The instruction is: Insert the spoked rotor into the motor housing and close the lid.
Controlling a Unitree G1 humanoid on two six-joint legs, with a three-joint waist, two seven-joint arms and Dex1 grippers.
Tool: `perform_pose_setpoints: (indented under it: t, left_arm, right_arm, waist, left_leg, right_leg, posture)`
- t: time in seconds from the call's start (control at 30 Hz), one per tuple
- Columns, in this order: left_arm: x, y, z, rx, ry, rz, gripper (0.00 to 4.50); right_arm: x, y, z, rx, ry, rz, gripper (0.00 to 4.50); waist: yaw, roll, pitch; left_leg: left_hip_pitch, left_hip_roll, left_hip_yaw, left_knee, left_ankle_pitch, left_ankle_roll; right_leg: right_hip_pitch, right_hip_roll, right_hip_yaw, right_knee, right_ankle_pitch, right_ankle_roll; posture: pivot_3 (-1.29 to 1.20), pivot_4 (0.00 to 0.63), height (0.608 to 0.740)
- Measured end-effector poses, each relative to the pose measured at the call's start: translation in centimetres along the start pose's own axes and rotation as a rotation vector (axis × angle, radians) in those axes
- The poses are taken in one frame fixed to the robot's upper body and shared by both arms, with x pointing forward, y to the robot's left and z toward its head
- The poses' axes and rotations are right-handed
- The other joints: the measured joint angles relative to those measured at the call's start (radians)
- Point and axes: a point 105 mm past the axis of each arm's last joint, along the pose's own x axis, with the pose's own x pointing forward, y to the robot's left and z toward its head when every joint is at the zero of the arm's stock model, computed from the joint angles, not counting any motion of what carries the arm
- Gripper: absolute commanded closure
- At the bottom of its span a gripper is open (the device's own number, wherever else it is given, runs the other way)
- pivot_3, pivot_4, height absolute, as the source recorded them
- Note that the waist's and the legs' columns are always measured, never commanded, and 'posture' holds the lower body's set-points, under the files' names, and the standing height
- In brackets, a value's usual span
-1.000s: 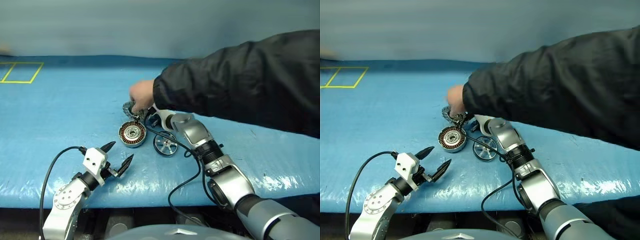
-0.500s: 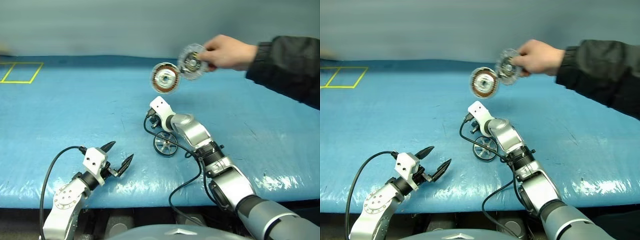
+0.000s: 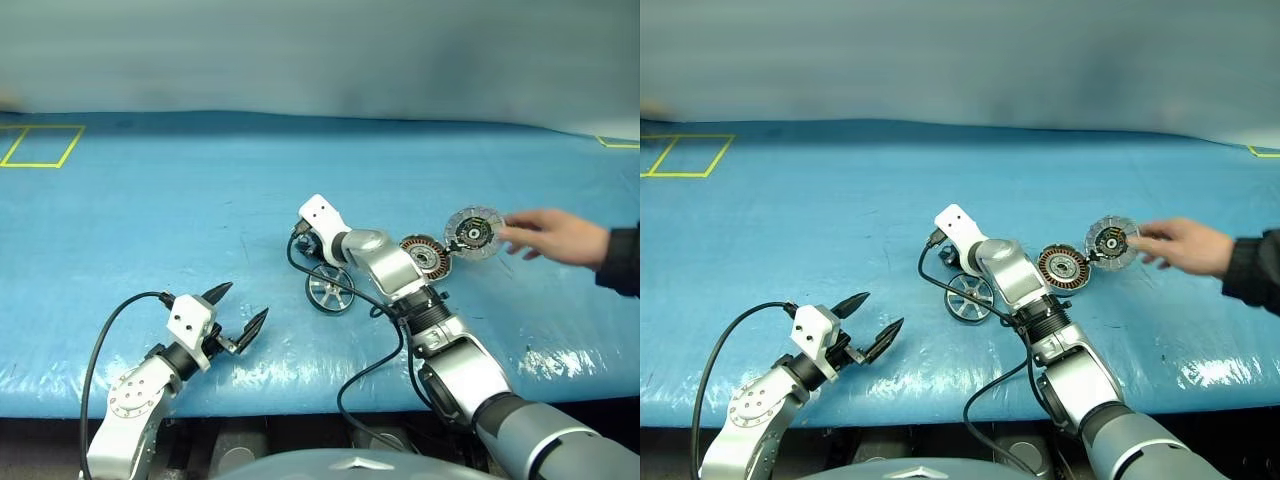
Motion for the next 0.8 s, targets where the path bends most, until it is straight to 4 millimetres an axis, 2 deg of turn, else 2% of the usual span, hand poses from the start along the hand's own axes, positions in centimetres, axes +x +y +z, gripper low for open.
perform_pose_setpoints:
  t: [0.07,0.17,0.3,0.4,0.47,0.57,0.7,0.8]
  left_arm:
    - [0.0,0.0,0.0,0.000,0.000,-0.001,0.00]
    - [0.0,0.0,0.0,0.001,-0.001,-0.002,0.00]
    - [0.1,-0.1,0.1,0.004,-0.005,-0.010,0.00]
    - [0.2,-0.1,0.2,0.007,-0.008,-0.016,0.00]
    - [0.2,-0.1,0.2,0.008,-0.008,-0.017,0.00]
    - [0.2,-0.1,0.2,0.009,-0.007,-0.018,0.00]
    - [0.2,-0.4,0.0,0.002,-0.002,-0.024,0.00]
    - [0.3,-0.5,0.0,-0.002,-0.004,-0.027,0.00]
  right_arm:
    - [-0.2,0.1,0.1,-0.001,-0.005,0.004,0.87]
    - [-0.6,0.1,0.6,0.005,-0.015,0.012,0.87]
    - [-2.0,-0.6,2.6,0.017,-0.080,-0.003,0.87]
    - [-3.8,-2.1,4.8,0.031,-0.130,-0.044,0.87]
    - [-5.2,-3.4,5.3,0.038,-0.128,-0.091,0.87]
    - [-6.9,-5.4,4.6,0.027,-0.077,-0.165,0.87]
    - [-10.7,-9.2,2.4,-0.054,0.043,-0.306,0.87]
    - [-12.3,-9.9,0.7,-0.055,0.118,-0.327,0.87]
  waist:
    - [0.000,0.000,0.000]
    - [0.000,0.000,0.000]
    - [0.002,0.000,0.000]
    - [0.002,0.000,0.000]
    - [0.004,0.000,0.000]
    - [0.007,0.000,0.000]
    - [0.013,0.001,0.000]
    - [0.005,0.001,0.000]
  left_leg:
    - [0.000,0.000,0.000,0.000,0.000,0.000]
    - [-0.002,0.000,0.000,0.000,0.000,0.000]
    - [-0.002,0.000,0.000,0.000,0.000,0.000]
    - [-0.002,0.000,0.000,0.000,0.000,0.000]
    - [-0.002,0.000,0.000,0.000,0.000,0.000]
    - [-0.002,0.000,0.000,-0.001,0.000,0.000]
    - [-0.003,0.000,0.000,-0.002,0.000,0.000]
    - [-0.002,0.000,0.000,-0.002,0.000,0.000]
  right_leg:
    - [0.000,0.000,0.000,0.000,0.000,0.000]
    - [-0.001,0.000,0.000,0.000,0.000,0.000]
    - [-0.001,0.000,0.000,0.000,0.000,0.000]
    - [-0.001,0.000,0.000,0.000,0.000,0.000]
    - [-0.001,0.000,0.000,0.000,0.000,0.000]
    - [-0.002,0.000,0.000,-0.001,-0.001,-0.001]
    - [-0.002,0.000,0.000,-0.003,-0.001,-0.001]
    - [-0.002,0.000,0.000,-0.002,-0.001,-0.001]
  posture:
    - [0.00,0.150,0.740]
    - [0.00,0.150,0.740]
    - [0.00,0.150,0.740]
    - [0.00,0.150,0.740]
    - [0.00,0.150,0.740]
    - [0.00,0.150,0.740]
    - [0.00,0.150,0.740]
    - [0.00,0.150,0.740]
